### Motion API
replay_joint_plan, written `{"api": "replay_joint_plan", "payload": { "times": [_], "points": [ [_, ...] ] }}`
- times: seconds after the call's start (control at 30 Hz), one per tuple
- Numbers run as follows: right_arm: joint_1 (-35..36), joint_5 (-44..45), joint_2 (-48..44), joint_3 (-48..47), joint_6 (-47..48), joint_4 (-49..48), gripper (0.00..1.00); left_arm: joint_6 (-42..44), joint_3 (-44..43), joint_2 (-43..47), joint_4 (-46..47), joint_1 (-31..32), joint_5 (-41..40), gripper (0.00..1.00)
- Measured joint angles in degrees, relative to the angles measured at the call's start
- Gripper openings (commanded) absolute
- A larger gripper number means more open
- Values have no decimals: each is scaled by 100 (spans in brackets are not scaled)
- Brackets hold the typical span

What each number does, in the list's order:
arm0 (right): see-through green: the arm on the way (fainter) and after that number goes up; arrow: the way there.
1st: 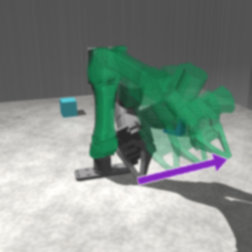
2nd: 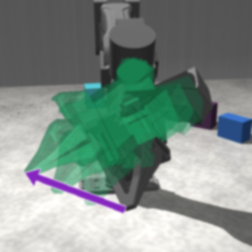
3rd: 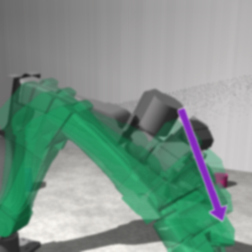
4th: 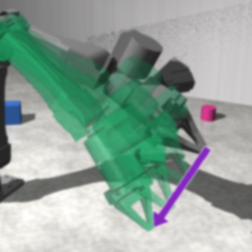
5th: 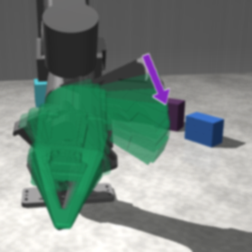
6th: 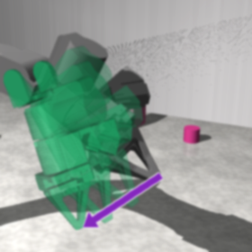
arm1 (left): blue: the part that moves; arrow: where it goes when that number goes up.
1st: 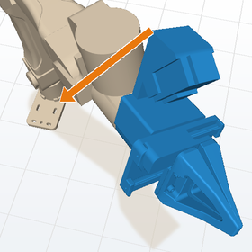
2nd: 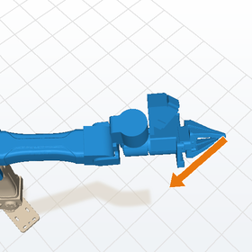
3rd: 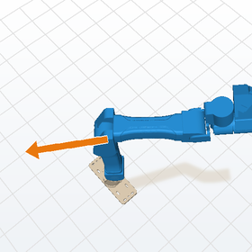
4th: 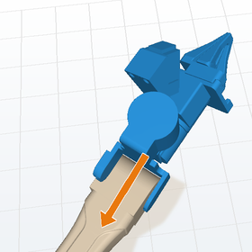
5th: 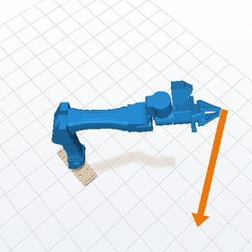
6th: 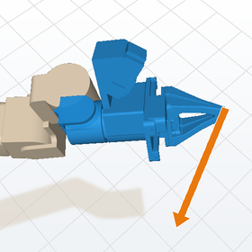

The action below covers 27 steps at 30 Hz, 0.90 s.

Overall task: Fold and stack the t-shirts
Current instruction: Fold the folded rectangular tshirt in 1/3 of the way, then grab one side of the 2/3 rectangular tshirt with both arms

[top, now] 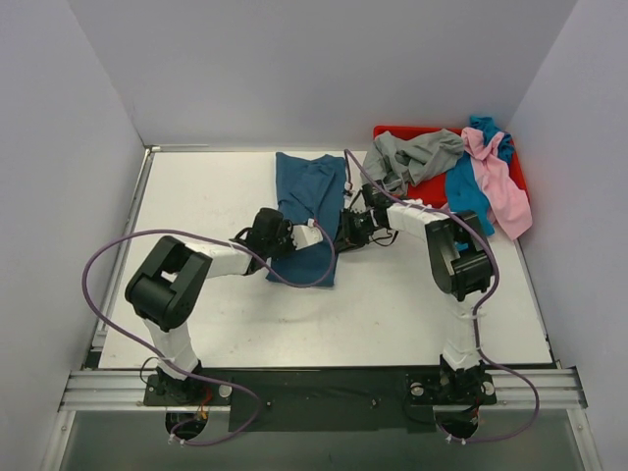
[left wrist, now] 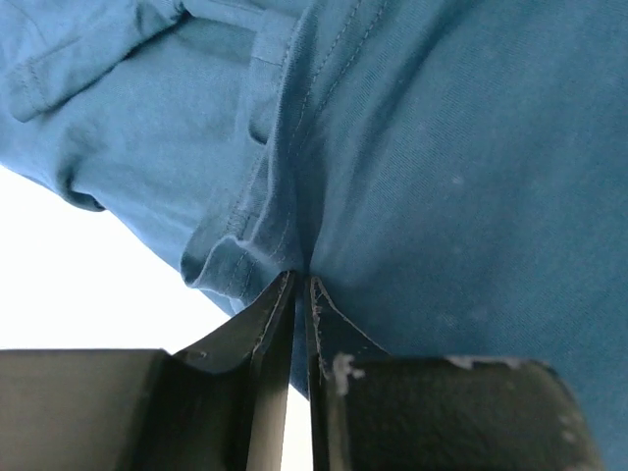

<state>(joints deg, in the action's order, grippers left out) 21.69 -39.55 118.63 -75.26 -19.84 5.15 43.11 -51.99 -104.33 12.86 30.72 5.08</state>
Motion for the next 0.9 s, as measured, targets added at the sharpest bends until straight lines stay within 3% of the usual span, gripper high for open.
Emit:
{"api": "replay_joint_plan", "payload": {
  "times": [0.13,0.2,0.3,0.5,0.6,0.7,0.9],
  "points": [
    [0,79,-61,-81,293,208,31,116,55,13,164,61,-291,32],
    [2,127,-216,-11,520,304,36,103,31,72,83,68,-417,33],
    [9,101,-841,450,1043,201,41,68,-229,299,-570,48,-376,36],
    [286,-46,-2868,2190,2710,-614,56,710,-555,1755,-2664,-549,1456,41],
    [1016,286,-3434,2798,3943,-885,56,1327,-284,2251,-3141,-752,2090,47],
    [1628,603,-3373,3032,4913,-997,56,1615,219,2236,-3167,-612,2367,53],
    [1860,1294,-2911,3115,5910,-1193,55,1851,809,2050,-2977,-476,2409,54]
  ]
}}
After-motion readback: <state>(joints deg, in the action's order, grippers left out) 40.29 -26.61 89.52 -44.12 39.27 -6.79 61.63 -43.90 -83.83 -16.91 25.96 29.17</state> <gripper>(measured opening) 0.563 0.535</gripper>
